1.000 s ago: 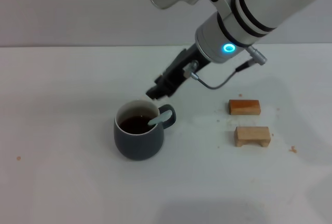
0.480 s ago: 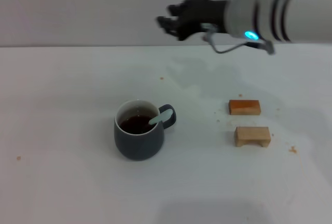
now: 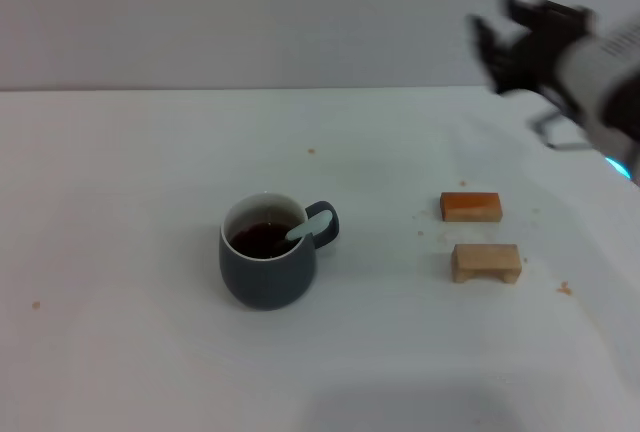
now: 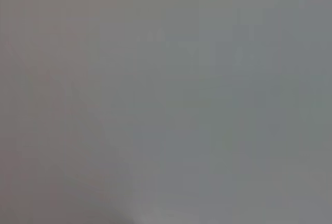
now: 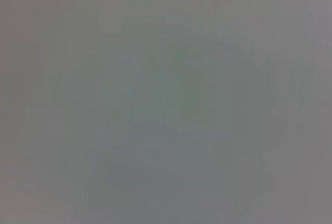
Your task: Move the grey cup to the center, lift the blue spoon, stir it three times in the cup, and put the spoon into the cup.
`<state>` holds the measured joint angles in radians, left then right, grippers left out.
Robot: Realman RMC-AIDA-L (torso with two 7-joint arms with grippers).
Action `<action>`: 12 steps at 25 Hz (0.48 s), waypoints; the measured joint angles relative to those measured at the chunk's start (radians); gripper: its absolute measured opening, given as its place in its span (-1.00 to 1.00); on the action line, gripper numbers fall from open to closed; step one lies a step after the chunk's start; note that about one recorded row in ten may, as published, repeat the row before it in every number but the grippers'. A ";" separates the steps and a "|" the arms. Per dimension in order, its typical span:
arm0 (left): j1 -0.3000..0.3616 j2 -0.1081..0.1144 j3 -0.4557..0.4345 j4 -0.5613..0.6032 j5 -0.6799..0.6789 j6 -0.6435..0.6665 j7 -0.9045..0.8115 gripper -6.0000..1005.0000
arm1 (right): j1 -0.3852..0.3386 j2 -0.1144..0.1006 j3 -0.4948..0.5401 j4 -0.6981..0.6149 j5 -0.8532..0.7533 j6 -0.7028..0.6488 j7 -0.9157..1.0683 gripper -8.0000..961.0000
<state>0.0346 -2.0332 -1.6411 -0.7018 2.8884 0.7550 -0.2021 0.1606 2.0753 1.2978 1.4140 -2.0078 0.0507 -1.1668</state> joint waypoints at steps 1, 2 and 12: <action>-0.002 0.000 0.002 0.001 0.000 0.000 -0.002 -0.99 | -0.031 -0.001 -0.002 0.001 0.000 -0.033 0.000 -0.31; -0.004 0.000 0.005 0.002 0.000 0.000 -0.003 -0.99 | -0.062 -0.001 -0.002 -0.003 0.002 -0.063 0.000 -0.31; -0.029 0.003 0.023 0.011 0.000 -0.001 -0.007 -0.99 | -0.169 -0.002 -0.014 -0.132 0.044 -0.262 0.036 -0.30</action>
<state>0.0059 -2.0298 -1.6178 -0.6905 2.8885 0.7545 -0.2095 -0.0080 2.0735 1.2839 1.2815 -1.9635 -0.2117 -1.1308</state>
